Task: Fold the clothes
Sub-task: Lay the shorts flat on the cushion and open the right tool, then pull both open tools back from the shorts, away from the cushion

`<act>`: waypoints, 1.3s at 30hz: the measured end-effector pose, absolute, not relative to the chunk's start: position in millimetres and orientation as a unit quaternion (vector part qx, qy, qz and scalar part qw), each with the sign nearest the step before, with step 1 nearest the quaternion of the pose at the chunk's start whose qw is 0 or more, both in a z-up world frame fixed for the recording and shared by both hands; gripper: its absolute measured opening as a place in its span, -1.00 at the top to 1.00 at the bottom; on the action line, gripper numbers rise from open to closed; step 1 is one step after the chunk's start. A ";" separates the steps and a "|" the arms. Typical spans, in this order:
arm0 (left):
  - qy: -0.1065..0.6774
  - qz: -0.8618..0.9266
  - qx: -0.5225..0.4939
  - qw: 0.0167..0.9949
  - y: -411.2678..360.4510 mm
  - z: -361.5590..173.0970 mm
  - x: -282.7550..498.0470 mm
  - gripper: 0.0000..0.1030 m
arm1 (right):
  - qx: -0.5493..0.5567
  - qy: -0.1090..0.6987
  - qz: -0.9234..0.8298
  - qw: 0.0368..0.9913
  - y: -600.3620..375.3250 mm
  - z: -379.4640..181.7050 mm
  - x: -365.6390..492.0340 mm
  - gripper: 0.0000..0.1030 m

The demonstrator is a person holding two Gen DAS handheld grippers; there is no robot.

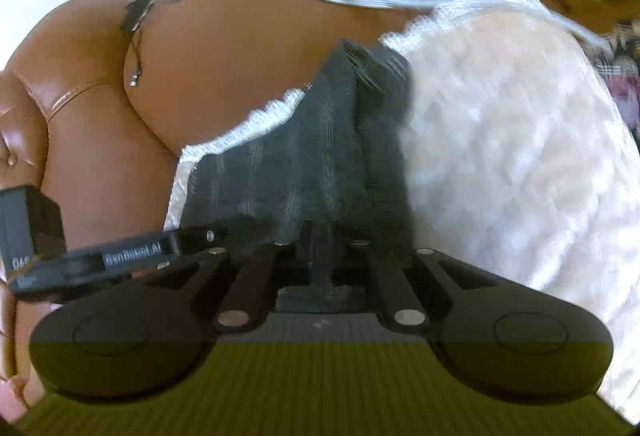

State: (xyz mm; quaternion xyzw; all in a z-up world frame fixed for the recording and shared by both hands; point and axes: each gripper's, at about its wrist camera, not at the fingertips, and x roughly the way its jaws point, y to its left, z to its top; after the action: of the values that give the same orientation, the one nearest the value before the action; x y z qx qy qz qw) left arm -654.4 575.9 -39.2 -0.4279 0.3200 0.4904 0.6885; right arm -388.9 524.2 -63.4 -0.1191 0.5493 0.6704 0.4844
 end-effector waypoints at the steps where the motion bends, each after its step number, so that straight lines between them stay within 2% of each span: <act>1: 0.321 0.495 -0.425 0.686 575.6 -39.5 -657.3 -0.19 | -0.130 0.546 0.668 0.489 531.6 -64.3 -391.3 0.67; 2: 0.328 0.502 -0.419 0.682 574.9 -40.7 -659.9 -0.19 | -0.146 0.545 0.661 0.495 539.2 -67.6 -392.5 0.67; 4: 0.337 0.515 -0.409 0.673 572.7 -41.0 -664.5 -0.23 | -0.169 0.551 0.649 0.497 551.3 -74.4 -392.7 0.82; 5: 0.340 0.521 -0.405 0.670 571.7 -40.6 -666.9 -0.41 | -0.179 0.551 0.644 0.499 554.4 -73.9 -393.7 0.92; 6: 0.343 0.527 -0.401 0.666 570.9 -40.2 -669.2 -0.60 | -0.189 0.551 0.640 0.502 556.9 -73.3 -395.0 0.92; 10: 0.347 0.544 -0.397 0.653 575.4 -34.0 -678.4 -0.68 | -0.216 0.560 0.620 0.506 560.9 -66.8 -401.9 0.92; 13: 0.365 0.559 -0.392 0.633 583.3 -24.0 -683.2 -0.77 | -0.274 0.562 0.593 0.507 572.6 -52.4 -420.4 0.71; 14: 0.370 0.562 -0.389 0.629 585.7 -19.2 -684.3 -0.79 | -0.301 0.551 0.593 0.505 576.5 -46.2 -430.5 0.48; 15: 0.371 0.566 -0.383 0.629 588.5 -14.2 -684.4 -0.83 | -0.324 0.537 0.594 0.503 579.8 -39.3 -440.4 0.16; 17: 0.375 0.575 -0.371 0.626 594.0 -6.1 -683.9 -0.90 | -0.344 0.490 0.609 0.520 582.2 -21.5 -457.7 -0.21; 20: 0.391 0.589 -0.355 0.611 605.8 4.9 -682.1 -0.92 | -0.367 0.443 0.606 0.550 589.5 -4.0 -476.1 -0.48; 23: 0.406 0.595 -0.343 0.603 614.6 11.4 -678.5 -0.92 | -0.389 0.437 0.592 0.555 599.4 1.2 -487.9 -0.51; 30: 0.395 0.603 -0.342 0.603 624.7 24.6 -677.7 -0.95 | -0.363 0.470 0.573 0.564 608.2 12.3 -481.7 -0.52; 39: 0.399 0.612 -0.321 0.603 627.1 33.3 -674.3 -0.98 | -0.338 0.472 0.563 0.588 603.8 25.4 -476.9 -0.52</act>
State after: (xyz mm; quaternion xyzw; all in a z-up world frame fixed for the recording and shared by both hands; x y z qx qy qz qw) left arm -674.3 627.1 33.3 -0.3207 0.3987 0.6121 0.6029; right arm -476.9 603.8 25.4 -0.3381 0.4719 0.5634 0.5879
